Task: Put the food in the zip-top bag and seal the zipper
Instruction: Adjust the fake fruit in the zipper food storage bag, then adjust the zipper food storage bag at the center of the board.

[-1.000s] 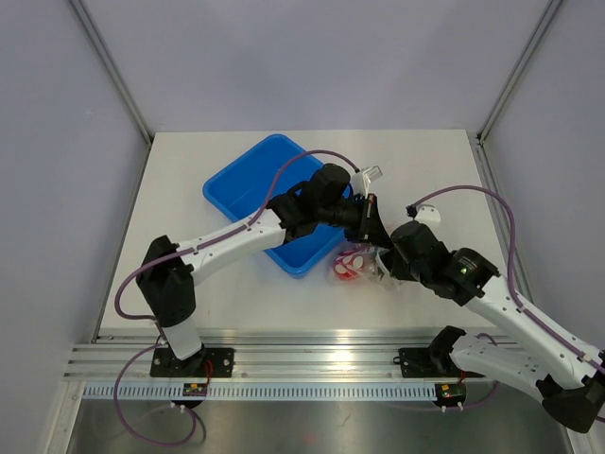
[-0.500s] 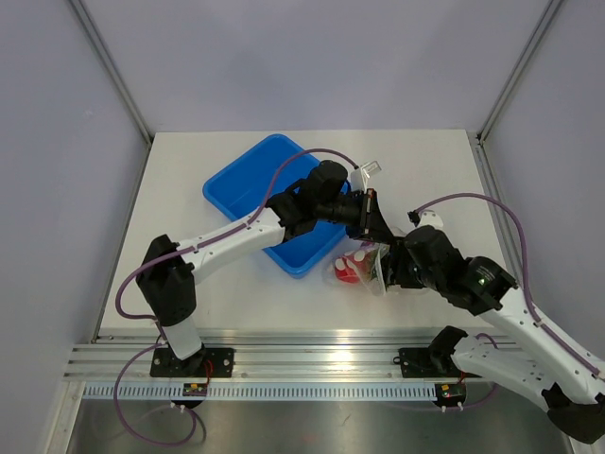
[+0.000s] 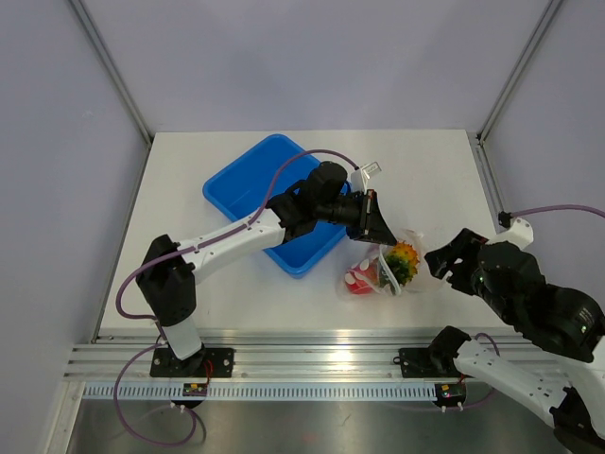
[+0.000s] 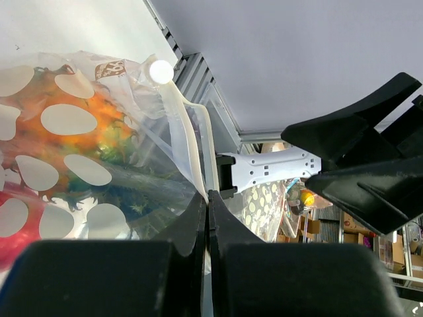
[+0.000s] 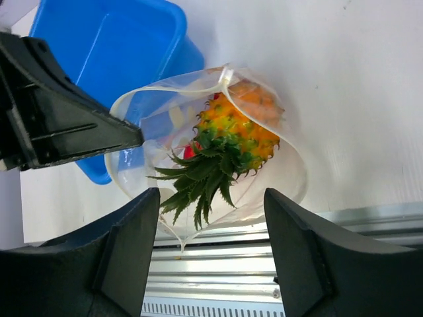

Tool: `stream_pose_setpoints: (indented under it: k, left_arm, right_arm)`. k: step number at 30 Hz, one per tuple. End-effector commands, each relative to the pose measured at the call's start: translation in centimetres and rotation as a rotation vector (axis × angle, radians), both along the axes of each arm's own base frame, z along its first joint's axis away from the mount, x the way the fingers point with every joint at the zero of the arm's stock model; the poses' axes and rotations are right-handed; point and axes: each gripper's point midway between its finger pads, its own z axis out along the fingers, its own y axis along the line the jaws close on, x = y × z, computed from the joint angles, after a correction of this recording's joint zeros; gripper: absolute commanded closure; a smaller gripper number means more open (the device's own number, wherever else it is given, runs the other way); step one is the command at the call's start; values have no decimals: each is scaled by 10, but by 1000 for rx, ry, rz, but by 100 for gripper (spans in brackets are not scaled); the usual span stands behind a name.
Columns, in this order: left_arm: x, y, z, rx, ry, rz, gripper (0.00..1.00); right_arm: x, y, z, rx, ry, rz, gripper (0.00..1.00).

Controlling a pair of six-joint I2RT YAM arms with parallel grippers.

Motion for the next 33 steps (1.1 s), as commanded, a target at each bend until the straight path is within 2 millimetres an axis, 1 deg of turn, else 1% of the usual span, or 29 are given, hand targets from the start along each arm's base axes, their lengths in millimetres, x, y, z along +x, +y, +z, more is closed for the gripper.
stream_pose_setpoints:
  k: [1,2,4,5,8,10,11,12,16,17,19,20,25,27,28,29,30,32,33]
  left_arm:
    - [-5,1,38,-105,-54,-28,100]
    - [-4,1,40,-109,-56,-27,100]
    - [-4,0,38,-106,-54,-30,100]
    - [-4,0,38,-107,-54,-28,100]
    - [-4,1,38,-104,-53,-27,100]
    - [-4,2,36,-101,-52,-27,100]
    - [-5,2,37,-103,-53,-29,100]
    - [-5,2,37,-102,-53,-27,100]
    - [-5,3,36,-101,-54,-28,100]
    - [-5,3,36,-100,-53,-28,100]
    - [-5,2,35,-99,-51,-30,100]
    - [-5,2,35,-100,-54,-29,100]
    - [-5,4,36,-101,-55,-28,100]
    - [-4,6,35,-98,-55,-25,100]
    - [-3,7,34,-97,-56,-23,100]
    - [-3,8,34,-96,-55,-21,100]
    - [-2,9,31,-90,-55,-19,100]
    - [-1,10,26,-76,-50,-18,100]
    - [0,10,24,-71,-54,-14,100]
  right_arm:
    - [-12,-29,-32,-72,154,-185,28]
    - [-17,-33,-44,-99,198,-203,26]
    - [-19,-33,-54,-78,230,-242,25]
    - [-20,-33,-63,-77,245,-254,25]
    - [-22,-29,-73,-13,251,-276,25]
    - [-23,-28,-75,38,239,-291,26]
    - [-23,-28,-80,44,244,-298,26]
    - [-24,-28,-81,65,242,-312,27]
    - [-26,-29,-95,75,267,-336,29]
    - [-27,-28,-101,70,282,-337,29]
    - [-27,-26,-106,79,290,-343,29]
    - [-27,-24,-112,76,301,-340,29]
    - [-19,-16,-122,87,296,-342,34]
    - [-15,-15,-123,82,286,-343,48]
    - [-12,-13,-120,98,270,-342,57]
    - [-9,-12,-117,105,254,-339,74]
    - [-8,-11,-114,100,238,-323,81]
    - [1,-7,-103,112,196,-305,91]
    - [3,-6,-100,91,183,-286,98]
